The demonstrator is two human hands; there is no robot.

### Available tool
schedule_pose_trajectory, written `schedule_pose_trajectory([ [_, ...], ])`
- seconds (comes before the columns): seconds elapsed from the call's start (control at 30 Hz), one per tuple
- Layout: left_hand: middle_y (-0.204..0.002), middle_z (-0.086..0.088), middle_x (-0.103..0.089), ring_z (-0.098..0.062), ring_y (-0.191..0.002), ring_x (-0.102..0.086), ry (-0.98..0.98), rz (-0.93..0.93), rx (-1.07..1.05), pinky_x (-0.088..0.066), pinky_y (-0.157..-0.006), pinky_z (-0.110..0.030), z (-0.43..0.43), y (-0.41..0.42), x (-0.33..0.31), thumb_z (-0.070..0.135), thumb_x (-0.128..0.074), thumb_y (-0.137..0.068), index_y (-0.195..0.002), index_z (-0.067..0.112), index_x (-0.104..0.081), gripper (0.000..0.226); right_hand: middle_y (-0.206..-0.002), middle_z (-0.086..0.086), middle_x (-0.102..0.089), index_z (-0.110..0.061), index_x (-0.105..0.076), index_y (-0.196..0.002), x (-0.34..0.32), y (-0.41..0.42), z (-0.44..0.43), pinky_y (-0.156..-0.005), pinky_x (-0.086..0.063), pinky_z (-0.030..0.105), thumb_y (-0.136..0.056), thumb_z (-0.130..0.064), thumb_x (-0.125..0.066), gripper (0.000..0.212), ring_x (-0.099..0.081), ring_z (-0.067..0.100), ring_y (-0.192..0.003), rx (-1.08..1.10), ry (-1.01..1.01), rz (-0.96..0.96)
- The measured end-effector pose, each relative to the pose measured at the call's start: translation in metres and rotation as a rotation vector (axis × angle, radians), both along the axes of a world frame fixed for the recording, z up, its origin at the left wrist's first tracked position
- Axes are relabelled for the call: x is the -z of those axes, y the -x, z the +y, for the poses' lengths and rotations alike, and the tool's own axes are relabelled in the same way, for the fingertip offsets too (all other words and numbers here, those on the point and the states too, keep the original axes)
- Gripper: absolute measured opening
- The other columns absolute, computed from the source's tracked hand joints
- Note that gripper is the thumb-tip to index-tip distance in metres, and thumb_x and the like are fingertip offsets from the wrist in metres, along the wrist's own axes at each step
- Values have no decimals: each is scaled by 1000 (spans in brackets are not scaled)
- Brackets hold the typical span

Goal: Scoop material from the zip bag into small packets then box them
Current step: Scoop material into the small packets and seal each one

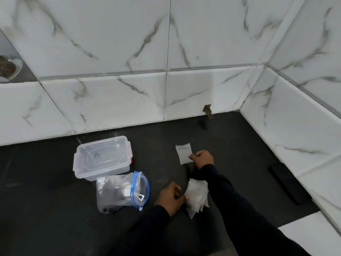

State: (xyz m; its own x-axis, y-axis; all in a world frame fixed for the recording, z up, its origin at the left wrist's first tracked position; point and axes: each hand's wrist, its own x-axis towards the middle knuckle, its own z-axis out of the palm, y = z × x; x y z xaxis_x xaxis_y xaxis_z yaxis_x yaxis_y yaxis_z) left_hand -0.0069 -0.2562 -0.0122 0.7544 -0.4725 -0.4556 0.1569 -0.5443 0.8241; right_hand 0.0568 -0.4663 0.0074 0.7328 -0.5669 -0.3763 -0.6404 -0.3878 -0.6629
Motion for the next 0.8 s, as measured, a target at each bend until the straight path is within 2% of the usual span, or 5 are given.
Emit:
schedule_pose_trajectory([
  [0.2, -96, 1, -65, -19, -80, -69, 80, -51, -72, -61, -75, -36, 20, 5, -22, 59, -68, -69, -95, 35, -54, 38, -124, 16, -60, -2, -59, -121, 29, -39, 7, -90, -51, 36, -77, -30, -79, 56, -61, 35, -113, 2, 56, 166],
  [0.3, -96, -5, -64, -20, -74, -70, 172, -55, -153, -58, -64, -28, 27, 9, -44, 42, -73, -79, -97, 26, -59, 28, -96, 13, -70, -7, -70, -90, 15, -34, 13, -75, -45, 27, -84, -28, -74, 22, -67, 30, -100, -98, 82, 108],
  [0.37, -94, -11, -64, -22, -66, -69, 268, -76, -243, -54, -59, -25, 34, 8, -62, 25, -73, -85, -98, 16, -60, 20, -71, 6, -64, -14, -61, -65, 4, -18, 23, -71, -48, 33, -81, -22, -77, 24, -65, 28, -79, -109, 15, -58],
  [0.6, -113, 8, -61, -19, -68, -72, 363, -455, -510, -58, -64, -41, 63, -12, -126, 26, -72, -87, -102, 30, -58, 21, -83, 0, -59, -15, -60, -72, -51, 43, 93, -64, -48, 18, -79, -19, -80, 21, -58, 10, -72, -166, 4, -570],
  [0.8, -130, 14, -51, -1, -87, -63, 226, -713, -376, -52, -72, -11, 80, -12, -148, 35, -66, -90, -97, 31, -72, 10, -85, -4, -53, -17, -56, -73, -69, 58, 138, -60, -43, 13, -82, -14, -78, 23, -53, 9, -67, -253, 108, -685],
])
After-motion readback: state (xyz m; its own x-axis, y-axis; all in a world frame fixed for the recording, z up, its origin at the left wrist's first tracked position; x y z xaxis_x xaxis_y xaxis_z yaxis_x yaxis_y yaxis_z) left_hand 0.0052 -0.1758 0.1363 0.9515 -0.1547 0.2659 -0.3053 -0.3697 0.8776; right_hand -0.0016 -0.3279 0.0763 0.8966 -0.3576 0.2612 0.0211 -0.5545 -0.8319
